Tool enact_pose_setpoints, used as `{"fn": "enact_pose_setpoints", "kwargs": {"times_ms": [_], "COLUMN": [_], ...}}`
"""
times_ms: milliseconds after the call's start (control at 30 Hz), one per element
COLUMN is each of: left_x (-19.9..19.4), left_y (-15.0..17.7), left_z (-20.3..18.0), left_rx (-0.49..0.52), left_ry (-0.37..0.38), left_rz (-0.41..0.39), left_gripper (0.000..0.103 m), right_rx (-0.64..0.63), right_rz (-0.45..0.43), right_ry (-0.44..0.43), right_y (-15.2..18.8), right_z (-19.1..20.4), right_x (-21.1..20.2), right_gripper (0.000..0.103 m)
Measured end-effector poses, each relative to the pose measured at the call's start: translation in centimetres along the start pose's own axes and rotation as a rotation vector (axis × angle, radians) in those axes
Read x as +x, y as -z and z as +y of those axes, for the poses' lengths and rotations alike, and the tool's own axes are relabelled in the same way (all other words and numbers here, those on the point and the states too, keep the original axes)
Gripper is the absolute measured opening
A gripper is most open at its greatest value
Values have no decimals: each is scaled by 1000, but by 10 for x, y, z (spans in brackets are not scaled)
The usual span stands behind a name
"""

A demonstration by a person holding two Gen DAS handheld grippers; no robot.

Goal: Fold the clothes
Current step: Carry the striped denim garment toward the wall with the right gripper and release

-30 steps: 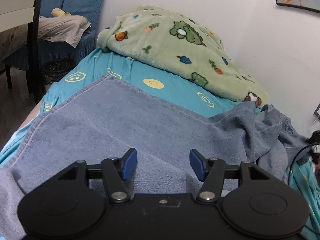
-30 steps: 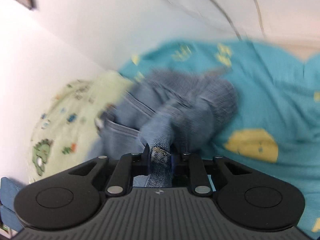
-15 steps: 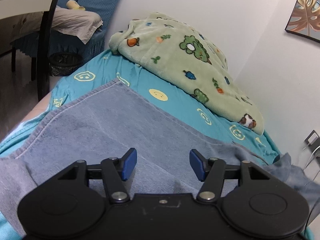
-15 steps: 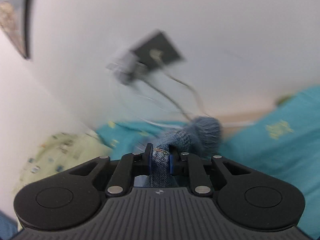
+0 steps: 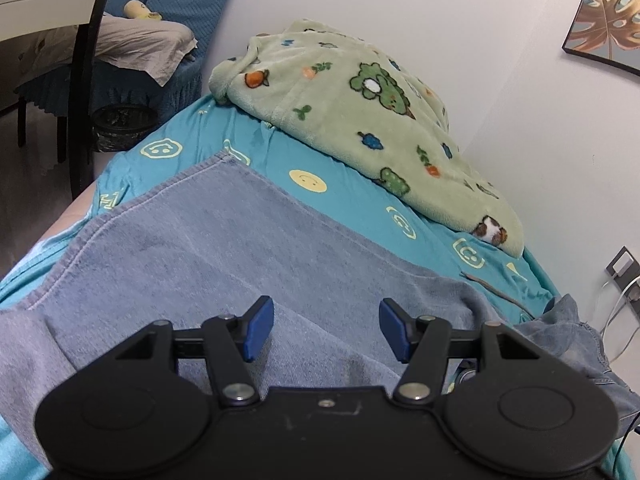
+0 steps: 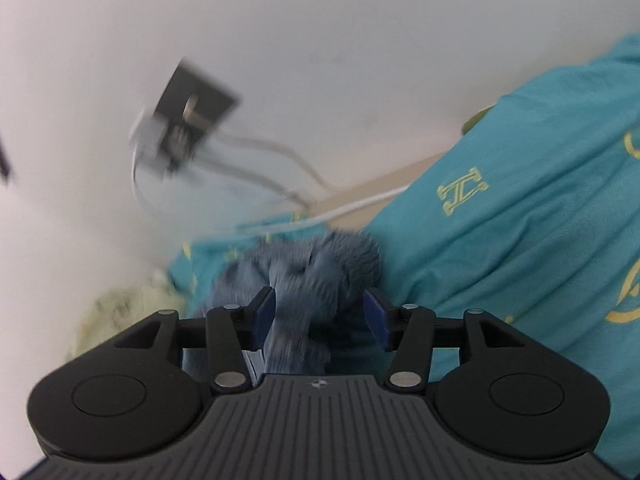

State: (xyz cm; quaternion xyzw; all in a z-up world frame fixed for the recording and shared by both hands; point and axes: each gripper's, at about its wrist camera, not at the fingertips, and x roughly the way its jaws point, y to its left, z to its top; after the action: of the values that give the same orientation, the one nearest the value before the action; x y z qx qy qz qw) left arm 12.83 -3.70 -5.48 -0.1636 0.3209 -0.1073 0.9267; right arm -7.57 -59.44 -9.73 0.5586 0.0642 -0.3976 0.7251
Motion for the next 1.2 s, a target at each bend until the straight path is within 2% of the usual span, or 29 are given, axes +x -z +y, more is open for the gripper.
{"fn": "enact_pose_setpoints", "kwargs": {"times_ms": [67,133,233,367,433,533,600,667,867,1000,1100,1200], "left_x": [3,5,7,9,12,18,21,22,21,12,10,8], "left_y": [1,3,6,10,12,15,17,18,16,14,13,10], "left_z": [0,-1,-7,-14,-16,-18,-17,-16,-12,-8,-5,-1], "left_rx": [-9,-4,29,63,75,76,71,63,36,23,17,-5], "left_ry": [1,-7,-32,-26,-22,-11,-11,-9,-2,-1,-1,9], "left_rz": [9,14,4,2,10,35,47,54,58,40,40,34], "left_gripper": [55,55,56,56,56,56,56,56,56,56,56,56], "right_rx": [88,201,343,402,374,362,312,206,-164,-305,-270,-290], "right_rz": [27,77,109,77,83,113,126,92,-156,-233,-245,-205], "right_ry": [2,3,-74,-131,-94,-43,-20,-32,-164,-204,-158,-6], "right_y": [-6,-7,-5,-9,-12,-9,-6,-10,-8,-5,-18,-29], "right_z": [-13,-29,-44,-43,-39,-41,-38,-25,49,63,37,2], "right_x": [15,33,55,70,82,103,111,107,51,23,15,27], "right_gripper": [64,64,64,66,72,66,31,18,15,15,15,14]}}
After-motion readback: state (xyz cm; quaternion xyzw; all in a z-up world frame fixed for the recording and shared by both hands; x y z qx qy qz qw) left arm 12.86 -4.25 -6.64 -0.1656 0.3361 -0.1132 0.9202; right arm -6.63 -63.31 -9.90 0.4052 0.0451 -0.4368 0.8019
